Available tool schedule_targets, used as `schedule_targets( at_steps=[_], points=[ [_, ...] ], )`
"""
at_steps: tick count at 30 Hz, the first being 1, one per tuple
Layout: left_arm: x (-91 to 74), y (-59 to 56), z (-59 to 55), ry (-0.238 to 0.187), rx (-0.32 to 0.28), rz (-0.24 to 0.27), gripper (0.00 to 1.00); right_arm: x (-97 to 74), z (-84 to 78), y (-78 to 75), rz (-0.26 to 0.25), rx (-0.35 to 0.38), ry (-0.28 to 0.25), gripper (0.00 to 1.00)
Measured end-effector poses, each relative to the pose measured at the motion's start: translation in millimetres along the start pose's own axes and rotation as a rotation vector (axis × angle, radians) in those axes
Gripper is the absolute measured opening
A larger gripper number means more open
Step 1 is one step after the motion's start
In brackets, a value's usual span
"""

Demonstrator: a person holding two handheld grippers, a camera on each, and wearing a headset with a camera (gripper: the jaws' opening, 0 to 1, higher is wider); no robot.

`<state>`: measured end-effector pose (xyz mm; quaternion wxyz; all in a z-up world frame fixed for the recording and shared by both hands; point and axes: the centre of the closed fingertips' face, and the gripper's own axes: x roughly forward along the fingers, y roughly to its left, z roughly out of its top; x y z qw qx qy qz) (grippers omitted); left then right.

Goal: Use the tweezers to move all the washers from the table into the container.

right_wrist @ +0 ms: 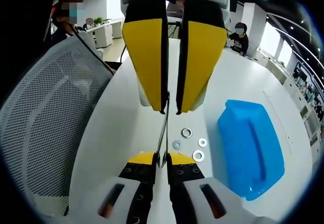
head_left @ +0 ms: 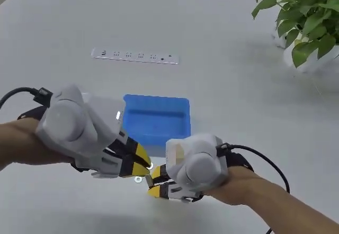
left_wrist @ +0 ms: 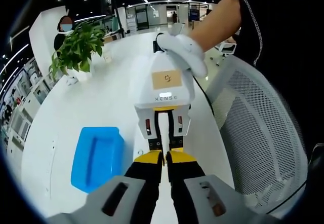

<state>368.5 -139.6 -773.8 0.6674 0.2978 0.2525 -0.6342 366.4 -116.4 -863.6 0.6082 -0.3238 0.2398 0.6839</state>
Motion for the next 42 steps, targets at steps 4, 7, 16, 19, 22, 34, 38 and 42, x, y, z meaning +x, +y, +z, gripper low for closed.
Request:
schedule_targets(
  at_steps=[4,7,16,19,22,34,38,42],
  points=[
    [1.2,-0.5,-3.9,0.012,0.002,-0.004,0.10,0.3,0.7,0.5,0.000,0.000,-0.002,0.11],
    [2.8,-1.6,-6.7,0.023,0.008,-0.007,0.10,0.5,0.5,0.3,-0.002,0.006,-0.005,0.11],
    [6.0,-3.1,-8.3,0.007,0.011,-0.013,0.06,-0.5,-0.6,0.1,-0.005,0.010,-0.008,0.11],
    [5.7,-3.3,-8.5,0.010,0.012,-0.016,0.06,-0.7,-0.6,0.5,-0.001,0.006,-0.005,0.12],
    [4.9,-2.9,-7.9,0.010,0.012,-0.017,0.06,-1.3,0.1,0.2,-0.002,0.001,-0.007,0.13],
    [4.4,5.4,1.8,0.004,0.031,-0.018,0.06,-6.7,0.7,-10.2,-0.032,0.001,-0.016,0.13],
    [5.1,10.2,4.0,0.010,0.038,-0.014,0.06,-8.3,-0.5,-15.4,-0.050,0.011,-0.021,0.13],
    [7.2,14.6,8.0,0.008,0.044,-0.017,0.05,-9.5,-1.9,-19.2,-0.059,0.013,-0.019,0.13]
  ],
)
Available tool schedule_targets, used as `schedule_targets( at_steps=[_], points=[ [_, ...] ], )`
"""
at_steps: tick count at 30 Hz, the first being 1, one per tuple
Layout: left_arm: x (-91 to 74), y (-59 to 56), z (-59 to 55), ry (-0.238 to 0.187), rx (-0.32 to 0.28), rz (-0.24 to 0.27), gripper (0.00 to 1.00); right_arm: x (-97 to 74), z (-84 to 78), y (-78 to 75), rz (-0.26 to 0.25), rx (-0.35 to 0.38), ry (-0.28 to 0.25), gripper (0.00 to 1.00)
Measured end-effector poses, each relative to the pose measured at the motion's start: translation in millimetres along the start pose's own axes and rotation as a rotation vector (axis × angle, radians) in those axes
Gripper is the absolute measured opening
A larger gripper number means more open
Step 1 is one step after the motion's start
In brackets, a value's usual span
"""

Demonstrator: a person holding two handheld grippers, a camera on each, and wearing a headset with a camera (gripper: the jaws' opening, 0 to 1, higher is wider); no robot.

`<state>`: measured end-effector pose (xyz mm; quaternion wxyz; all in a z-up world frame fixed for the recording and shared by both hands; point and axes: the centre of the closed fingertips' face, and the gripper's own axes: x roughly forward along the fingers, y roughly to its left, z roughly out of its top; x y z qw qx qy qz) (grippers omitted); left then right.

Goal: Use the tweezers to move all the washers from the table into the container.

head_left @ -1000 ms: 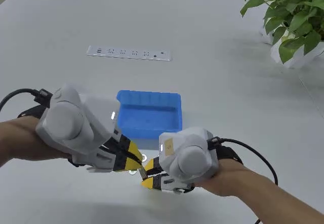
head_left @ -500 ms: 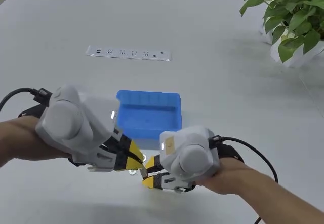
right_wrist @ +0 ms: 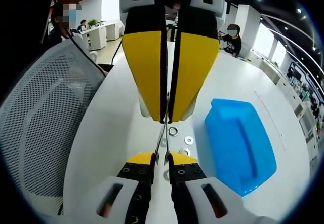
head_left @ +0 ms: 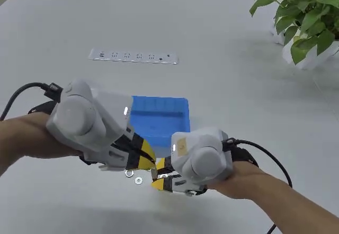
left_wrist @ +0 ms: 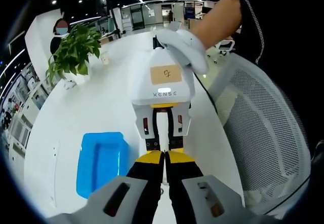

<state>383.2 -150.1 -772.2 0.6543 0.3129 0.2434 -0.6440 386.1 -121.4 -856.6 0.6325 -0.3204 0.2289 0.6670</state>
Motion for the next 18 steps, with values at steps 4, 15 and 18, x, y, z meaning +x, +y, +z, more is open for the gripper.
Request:
schedule_targets(
  at_steps=[4,15,18],
  points=[
    [2.0,3.6,2.0,-0.003,0.005,0.000,0.05,-2.2,-2.9,-4.9,-0.012,0.014,-0.003,0.13],
    [10.6,7.6,0.1,-0.002,0.016,-0.018,0.05,-4.2,-15.4,-5.8,-0.020,0.035,0.011,0.13],
    [12.3,9.0,-1.9,0.000,0.015,-0.022,0.05,-3.6,-17.1,-6.2,-0.021,0.040,0.012,0.13]
  ],
)
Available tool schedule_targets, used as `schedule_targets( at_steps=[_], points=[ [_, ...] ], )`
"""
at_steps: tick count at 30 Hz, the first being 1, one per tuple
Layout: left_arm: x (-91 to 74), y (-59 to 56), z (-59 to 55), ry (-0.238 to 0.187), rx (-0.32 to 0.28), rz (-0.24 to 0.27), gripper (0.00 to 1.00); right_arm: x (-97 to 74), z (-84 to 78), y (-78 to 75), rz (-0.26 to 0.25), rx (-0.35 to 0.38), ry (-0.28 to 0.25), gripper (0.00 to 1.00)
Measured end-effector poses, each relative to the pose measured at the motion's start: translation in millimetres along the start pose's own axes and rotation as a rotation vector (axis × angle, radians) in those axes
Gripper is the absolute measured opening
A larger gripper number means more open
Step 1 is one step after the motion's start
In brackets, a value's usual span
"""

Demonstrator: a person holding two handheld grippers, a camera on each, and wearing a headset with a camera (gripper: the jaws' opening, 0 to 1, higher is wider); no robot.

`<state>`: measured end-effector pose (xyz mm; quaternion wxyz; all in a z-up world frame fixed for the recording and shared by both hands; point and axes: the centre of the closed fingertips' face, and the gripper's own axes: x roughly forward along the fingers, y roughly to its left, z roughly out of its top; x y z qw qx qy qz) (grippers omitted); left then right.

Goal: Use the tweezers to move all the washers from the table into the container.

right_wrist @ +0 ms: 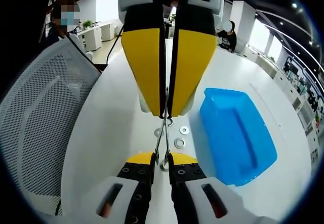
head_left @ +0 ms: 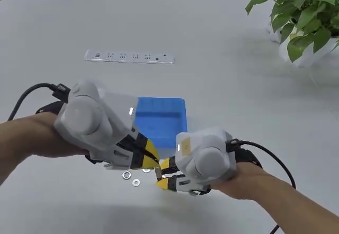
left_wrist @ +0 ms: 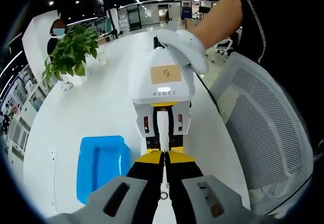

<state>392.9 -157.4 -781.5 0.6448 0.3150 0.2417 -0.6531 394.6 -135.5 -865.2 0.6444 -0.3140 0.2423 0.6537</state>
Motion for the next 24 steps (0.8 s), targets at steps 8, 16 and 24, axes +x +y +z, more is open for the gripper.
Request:
schedule_targets(
  at_steps=[8,16,24],
  points=[
    [2.0,4.5,-1.0,-0.003,-0.007,0.004,0.06,2.4,-2.3,-1.6,0.000,0.008,0.004,0.14],
    [3.4,6.2,1.0,-0.010,-0.017,0.003,0.05,0.4,-4.4,-1.6,-0.006,0.032,0.007,0.14],
    [5.9,5.8,4.3,-0.013,-0.013,0.000,0.05,-1.5,-5.6,-2.1,-0.023,0.068,0.010,0.14]
  ],
)
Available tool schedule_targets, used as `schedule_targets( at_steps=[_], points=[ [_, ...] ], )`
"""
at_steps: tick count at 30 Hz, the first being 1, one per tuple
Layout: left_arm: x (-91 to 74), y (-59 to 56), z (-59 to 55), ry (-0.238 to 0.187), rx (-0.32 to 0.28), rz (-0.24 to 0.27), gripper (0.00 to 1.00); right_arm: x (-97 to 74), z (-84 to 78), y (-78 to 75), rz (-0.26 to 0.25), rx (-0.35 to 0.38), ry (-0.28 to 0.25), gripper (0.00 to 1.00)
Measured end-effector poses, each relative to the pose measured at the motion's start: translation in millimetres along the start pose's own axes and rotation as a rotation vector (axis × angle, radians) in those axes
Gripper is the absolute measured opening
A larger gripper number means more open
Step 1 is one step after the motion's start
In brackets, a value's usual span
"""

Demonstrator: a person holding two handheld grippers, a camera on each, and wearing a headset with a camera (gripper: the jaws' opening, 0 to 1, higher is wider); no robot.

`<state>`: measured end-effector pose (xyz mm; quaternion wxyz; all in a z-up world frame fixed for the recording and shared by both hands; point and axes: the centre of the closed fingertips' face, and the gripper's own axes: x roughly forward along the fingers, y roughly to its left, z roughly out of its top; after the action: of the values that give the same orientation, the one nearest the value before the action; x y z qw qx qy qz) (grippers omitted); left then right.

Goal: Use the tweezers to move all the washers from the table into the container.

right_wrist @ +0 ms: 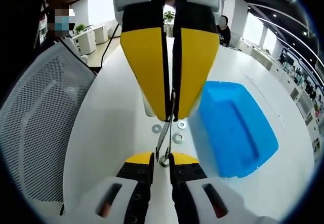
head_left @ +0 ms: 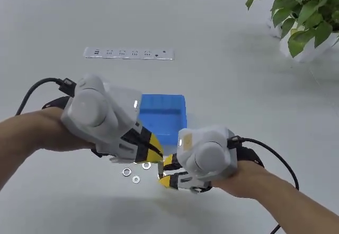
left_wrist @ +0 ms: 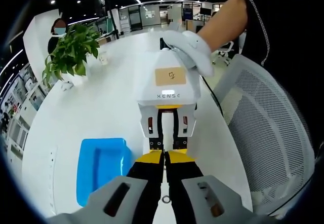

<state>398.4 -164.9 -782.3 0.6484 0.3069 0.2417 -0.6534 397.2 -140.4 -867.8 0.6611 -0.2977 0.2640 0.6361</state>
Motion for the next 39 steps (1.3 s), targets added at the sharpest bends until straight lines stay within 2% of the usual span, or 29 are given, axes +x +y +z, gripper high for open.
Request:
schedule_targets(
  at_steps=[9,26,39],
  points=[
    [0.4,-1.7,-0.2,0.001,-0.002,-0.005,0.05,0.2,-0.8,-0.5,0.003,0.029,0.000,0.11],
    [0.2,-2.0,-1.8,0.018,0.003,-0.001,0.05,-0.3,-0.9,1.1,0.010,0.033,0.011,0.09],
    [-14.9,-1.3,8.6,0.016,0.015,0.017,0.05,-12.0,13.4,-0.8,-0.002,0.018,0.005,0.09]
  ],
)
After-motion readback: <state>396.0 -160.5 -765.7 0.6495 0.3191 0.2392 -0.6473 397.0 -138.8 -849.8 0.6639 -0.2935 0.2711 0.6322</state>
